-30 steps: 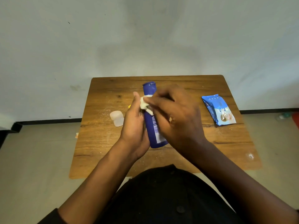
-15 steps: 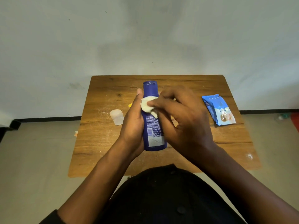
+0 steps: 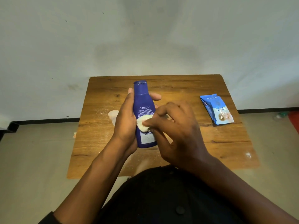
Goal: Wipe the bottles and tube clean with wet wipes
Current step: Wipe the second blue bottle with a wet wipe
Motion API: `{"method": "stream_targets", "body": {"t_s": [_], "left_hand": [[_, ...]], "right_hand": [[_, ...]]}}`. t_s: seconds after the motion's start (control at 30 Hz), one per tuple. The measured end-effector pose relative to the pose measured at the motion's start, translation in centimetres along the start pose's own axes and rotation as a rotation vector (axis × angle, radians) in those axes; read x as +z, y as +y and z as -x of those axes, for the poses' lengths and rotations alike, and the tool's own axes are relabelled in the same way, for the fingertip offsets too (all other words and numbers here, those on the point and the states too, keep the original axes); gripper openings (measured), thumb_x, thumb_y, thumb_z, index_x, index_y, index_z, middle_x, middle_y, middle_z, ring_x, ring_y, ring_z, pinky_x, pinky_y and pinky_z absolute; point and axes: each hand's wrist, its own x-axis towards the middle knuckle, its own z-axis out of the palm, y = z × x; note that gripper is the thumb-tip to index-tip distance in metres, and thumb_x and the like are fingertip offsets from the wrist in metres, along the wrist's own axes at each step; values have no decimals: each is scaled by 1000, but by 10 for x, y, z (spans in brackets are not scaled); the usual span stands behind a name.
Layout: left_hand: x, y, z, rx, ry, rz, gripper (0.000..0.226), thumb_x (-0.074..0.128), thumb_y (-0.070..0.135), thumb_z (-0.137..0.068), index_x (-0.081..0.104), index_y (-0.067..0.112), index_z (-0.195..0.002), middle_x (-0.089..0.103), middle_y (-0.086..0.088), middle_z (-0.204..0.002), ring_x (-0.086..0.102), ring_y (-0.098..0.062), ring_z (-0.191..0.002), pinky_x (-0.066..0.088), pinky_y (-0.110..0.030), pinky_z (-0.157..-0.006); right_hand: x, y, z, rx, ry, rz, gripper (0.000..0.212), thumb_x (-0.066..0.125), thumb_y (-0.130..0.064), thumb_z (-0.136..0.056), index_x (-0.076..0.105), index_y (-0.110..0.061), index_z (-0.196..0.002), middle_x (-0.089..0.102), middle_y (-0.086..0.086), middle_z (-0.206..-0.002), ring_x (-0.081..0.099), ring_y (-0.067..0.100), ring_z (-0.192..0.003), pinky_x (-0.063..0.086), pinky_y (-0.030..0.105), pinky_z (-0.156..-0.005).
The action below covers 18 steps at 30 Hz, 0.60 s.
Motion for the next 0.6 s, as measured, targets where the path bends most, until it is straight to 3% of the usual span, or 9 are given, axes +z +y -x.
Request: {"method": "stream_targets", "body": {"t_s": [0.13, 0.27, 0.4, 0.6], "left_hand": [[8, -3, 6, -54, -1, -38, 51, 38, 51, -106, 71, 13, -102, 70, -9, -81, 68, -21, -71, 57, -32, -63], [13, -6, 11, -46, -41, -150, 38, 37, 43, -109, 67, 19, -112, 76, -3, -80, 74, -17, -70, 60, -29, -56], [10, -4, 11, -83, -30, -58, 47, 38, 50, -107, 70, 14, -104, 76, -8, -79, 75, -19, -69, 61, -29, -59], [7, 0, 2, -157, -2, 262, 61, 37, 61, -104, 66, 8, -97, 63, -11, -80, 61, -20, -68, 56, -31, -63]], "right_hand": [[-1, 5, -14, 81, 141, 42, 20, 69, -24, -94, 79, -12, -108, 73, 8, -103, 62, 27, -102, 47, 42, -82], [-1, 8, -30, 192, 238, 50, 20, 72, -19, -94, 79, -14, -112, 71, 6, -104, 60, 25, -98, 48, 44, -78], [3, -2, -24, 131, 179, 44, 18, 73, -18, -94, 78, -11, -110, 69, 10, -103, 61, 28, -97, 48, 44, -79], [1, -5, -6, -42, -46, 11, 18, 76, -20, -91, 80, -18, -109, 70, 4, -103, 61, 29, -99, 45, 46, -82]]}}
